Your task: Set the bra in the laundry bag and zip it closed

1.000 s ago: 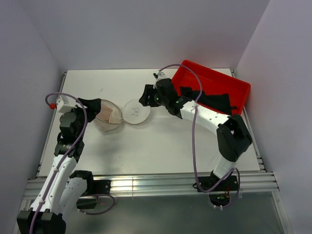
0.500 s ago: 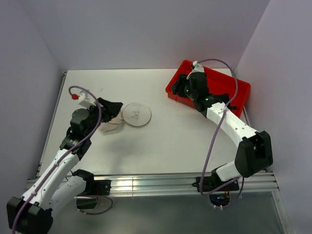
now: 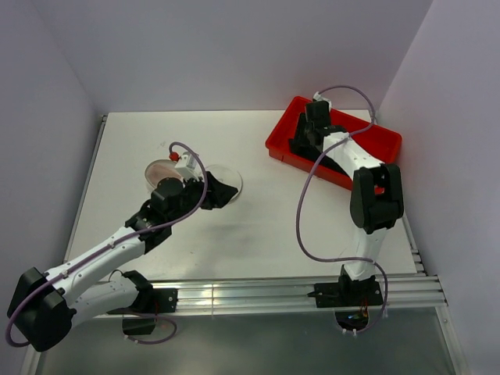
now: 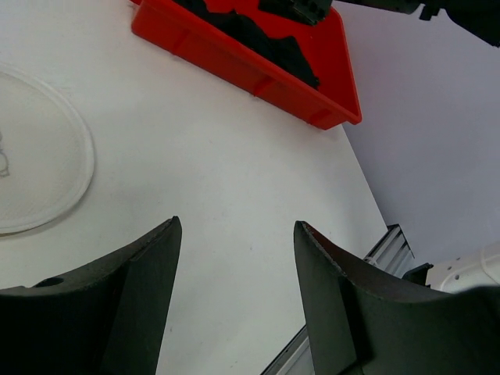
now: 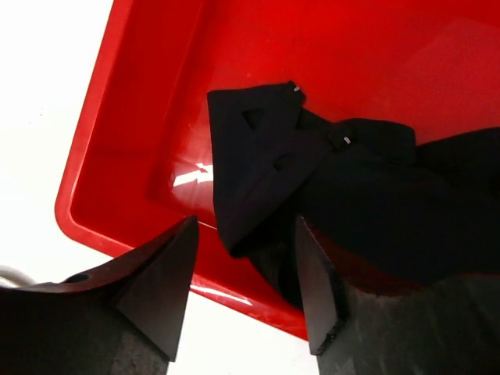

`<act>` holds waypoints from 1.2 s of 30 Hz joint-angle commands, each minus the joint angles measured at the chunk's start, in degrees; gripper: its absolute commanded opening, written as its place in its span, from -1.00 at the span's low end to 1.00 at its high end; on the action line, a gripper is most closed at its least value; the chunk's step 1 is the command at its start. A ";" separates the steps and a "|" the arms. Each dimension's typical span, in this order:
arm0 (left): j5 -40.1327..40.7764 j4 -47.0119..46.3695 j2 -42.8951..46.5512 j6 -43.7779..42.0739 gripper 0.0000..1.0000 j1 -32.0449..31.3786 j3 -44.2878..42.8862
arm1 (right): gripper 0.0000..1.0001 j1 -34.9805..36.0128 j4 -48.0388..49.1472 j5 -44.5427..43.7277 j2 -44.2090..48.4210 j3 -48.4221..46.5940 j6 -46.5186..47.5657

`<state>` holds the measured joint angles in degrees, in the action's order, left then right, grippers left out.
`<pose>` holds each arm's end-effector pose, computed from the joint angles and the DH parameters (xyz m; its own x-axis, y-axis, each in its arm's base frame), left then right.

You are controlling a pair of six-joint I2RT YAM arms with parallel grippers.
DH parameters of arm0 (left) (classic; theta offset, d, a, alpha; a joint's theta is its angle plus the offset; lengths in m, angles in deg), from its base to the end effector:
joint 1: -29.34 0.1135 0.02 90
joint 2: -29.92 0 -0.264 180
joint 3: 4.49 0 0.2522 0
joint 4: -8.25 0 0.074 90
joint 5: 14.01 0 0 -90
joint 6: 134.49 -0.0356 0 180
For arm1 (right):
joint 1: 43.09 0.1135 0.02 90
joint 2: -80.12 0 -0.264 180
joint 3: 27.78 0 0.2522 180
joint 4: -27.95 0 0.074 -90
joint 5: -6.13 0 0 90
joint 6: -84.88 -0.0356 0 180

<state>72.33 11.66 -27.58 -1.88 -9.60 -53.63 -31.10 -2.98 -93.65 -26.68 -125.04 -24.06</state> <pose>0.1813 -0.1494 0.2771 -0.5743 -0.4046 -0.7117 0.3900 0.6292 -0.6724 0.4199 0.0830 0.2536 -0.6259 0.1941 -0.7553 0.1320 0.9809 0.1426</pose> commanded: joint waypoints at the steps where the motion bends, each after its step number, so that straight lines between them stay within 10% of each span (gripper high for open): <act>1: -0.74 -4.06 -0.34 -2.18 0.31 -0.88 -1.36 | 0.18 -0.12 -2.52 0.73 -1.73 -4.56 1.54; 13: 2.95 -1.17 2.30 -3.41 0.31 -0.88 0.31 | -0.07 -0.12 -3.31 4.07 -6.92 -5.00 -0.57; 15: 3.31 -0.73 2.91 -3.85 0.31 -0.88 0.39 | -0.71 -0.12 -3.40 3.63 -7.10 -5.35 -0.66; 18: 3.31 -0.20 3.53 -4.03 0.31 -0.96 0.48 | -1.00 -0.30 -1.39 1.88 -5.79 -5.27 -1.27; 36: 5.24 1.65 3.97 -5.52 0.30 -0.88 -1.71 | -1.00 2.42 15.41 3.36 51.66 15.39 -3.12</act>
<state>75.61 13.73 -25.07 -5.94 -10.34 -53.24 -30.69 10.09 -92.77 18.91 -110.33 -27.38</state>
